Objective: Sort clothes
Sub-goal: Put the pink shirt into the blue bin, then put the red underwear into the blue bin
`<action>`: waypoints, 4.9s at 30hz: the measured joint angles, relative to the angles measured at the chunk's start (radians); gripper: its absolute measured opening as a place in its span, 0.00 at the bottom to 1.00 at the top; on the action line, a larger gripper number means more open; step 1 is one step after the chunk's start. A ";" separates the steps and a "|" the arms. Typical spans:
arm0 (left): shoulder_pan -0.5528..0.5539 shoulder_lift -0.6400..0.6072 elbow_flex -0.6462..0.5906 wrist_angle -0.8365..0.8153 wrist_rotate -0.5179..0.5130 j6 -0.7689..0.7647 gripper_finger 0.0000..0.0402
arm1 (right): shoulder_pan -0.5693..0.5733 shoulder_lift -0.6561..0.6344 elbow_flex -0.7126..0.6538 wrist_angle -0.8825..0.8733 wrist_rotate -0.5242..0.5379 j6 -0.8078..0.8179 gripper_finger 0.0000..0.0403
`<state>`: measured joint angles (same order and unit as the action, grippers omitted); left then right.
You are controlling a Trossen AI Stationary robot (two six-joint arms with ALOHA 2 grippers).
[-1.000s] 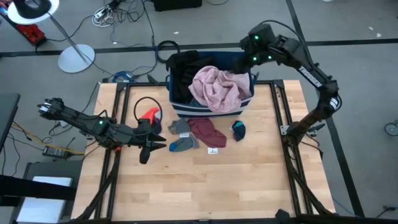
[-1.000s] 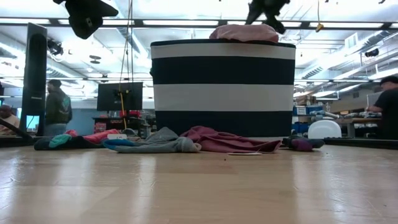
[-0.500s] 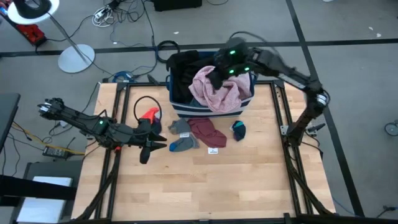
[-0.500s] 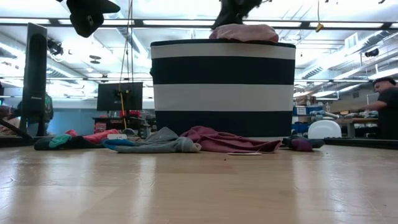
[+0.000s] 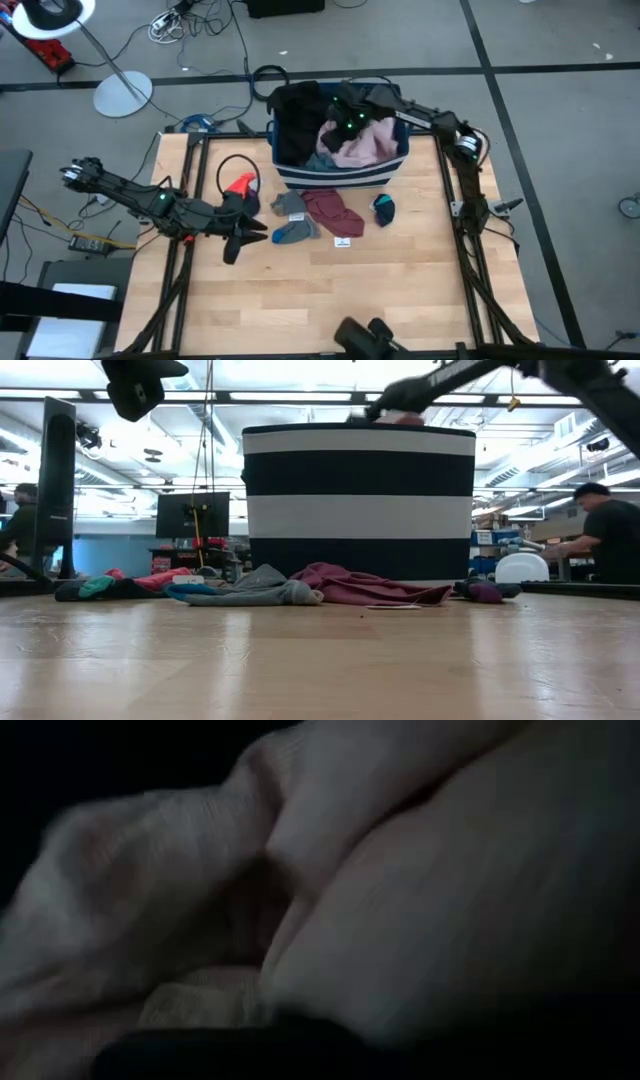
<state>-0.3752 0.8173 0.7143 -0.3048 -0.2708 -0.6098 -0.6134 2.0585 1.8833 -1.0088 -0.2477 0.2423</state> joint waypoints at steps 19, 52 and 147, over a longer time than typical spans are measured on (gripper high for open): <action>0.000 0.000 0.000 -0.009 -0.024 0.084 0.33 | -0.028 0.021 0.075 -0.063 0.055 0.016 0.00; 0.000 -0.265 0.000 -0.263 0.005 0.165 0.33 | 0.651 -0.560 0.078 -0.185 0.496 0.328 0.01; 0.068 -0.341 0.000 -0.125 0.063 0.212 0.33 | 0.703 -0.507 0.142 -0.239 0.794 0.437 0.04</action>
<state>-0.3073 0.4767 0.7143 -0.4296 -0.2073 -0.3977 0.0900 1.5513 2.0258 -1.2474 0.5459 0.6793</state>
